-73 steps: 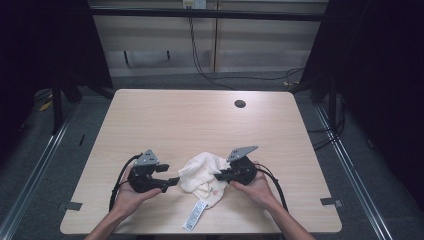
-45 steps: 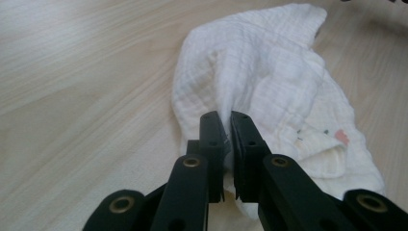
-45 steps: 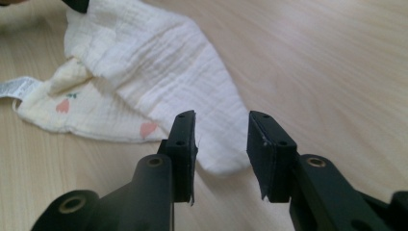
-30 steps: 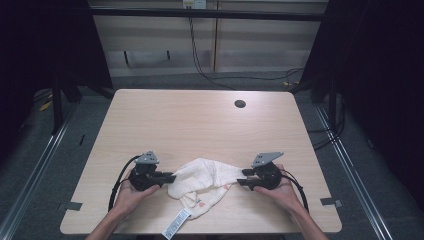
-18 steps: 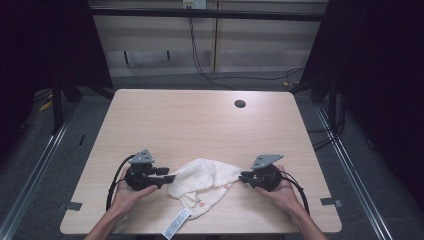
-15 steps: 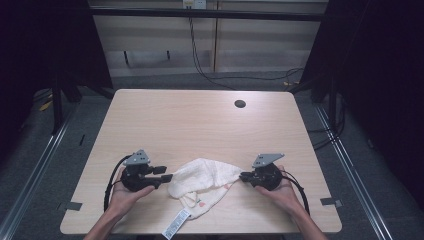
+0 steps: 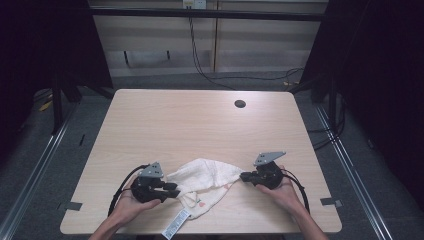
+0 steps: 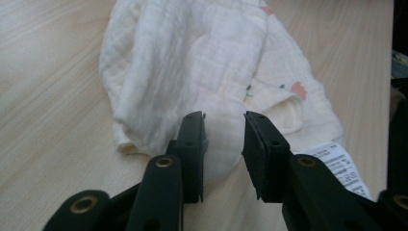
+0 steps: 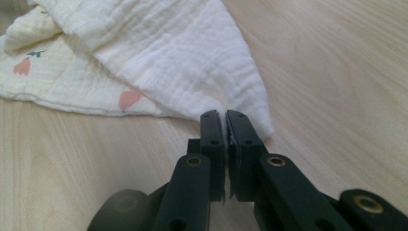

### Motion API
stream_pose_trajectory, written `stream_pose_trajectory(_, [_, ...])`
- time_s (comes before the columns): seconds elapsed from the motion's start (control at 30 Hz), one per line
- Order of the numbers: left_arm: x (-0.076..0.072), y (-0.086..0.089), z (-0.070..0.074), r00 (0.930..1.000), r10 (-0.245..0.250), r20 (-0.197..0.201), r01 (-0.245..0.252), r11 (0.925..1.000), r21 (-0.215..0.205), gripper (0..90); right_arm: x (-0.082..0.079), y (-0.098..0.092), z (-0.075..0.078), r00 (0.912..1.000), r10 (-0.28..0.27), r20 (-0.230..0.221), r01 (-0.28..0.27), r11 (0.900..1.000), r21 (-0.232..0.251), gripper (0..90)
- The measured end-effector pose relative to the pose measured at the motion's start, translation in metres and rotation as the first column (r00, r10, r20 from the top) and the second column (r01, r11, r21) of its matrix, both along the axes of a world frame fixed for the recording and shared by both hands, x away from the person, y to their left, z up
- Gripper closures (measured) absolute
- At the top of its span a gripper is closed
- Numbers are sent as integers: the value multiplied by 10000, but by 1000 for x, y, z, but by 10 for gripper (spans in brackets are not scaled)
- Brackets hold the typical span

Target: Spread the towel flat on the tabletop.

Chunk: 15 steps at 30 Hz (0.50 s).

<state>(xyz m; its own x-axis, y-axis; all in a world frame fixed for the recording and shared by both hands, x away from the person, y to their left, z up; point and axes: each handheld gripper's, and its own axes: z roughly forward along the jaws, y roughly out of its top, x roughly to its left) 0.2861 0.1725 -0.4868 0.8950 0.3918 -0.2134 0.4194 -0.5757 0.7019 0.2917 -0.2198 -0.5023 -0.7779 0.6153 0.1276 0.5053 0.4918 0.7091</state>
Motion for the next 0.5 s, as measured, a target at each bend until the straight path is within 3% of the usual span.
stream_pose_trajectory(0.13, [3,-2,-6,9999,11,-153,-6,9995,320,584,-1,1,0,10000,-12,96,13,10000,-99,862])
stream_pose_trajectory(0.27, [1,-4,-8,9999,-58,-83,61,9995,305,547,-1,1,0,10000,-20,84,21,9999,-99,860])
stream_pose_trajectory(0.37, [-1,-7,-10,9996,15,276,-26,9993,385,568,-1,0,0,10000,-11,49,11,10000,-13,853])
stream_pose_trajectory(0.5, [0,-7,-10,9987,164,490,-190,9984,538,694,-1,1,0,10000,-46,82,46,10000,-40,854])
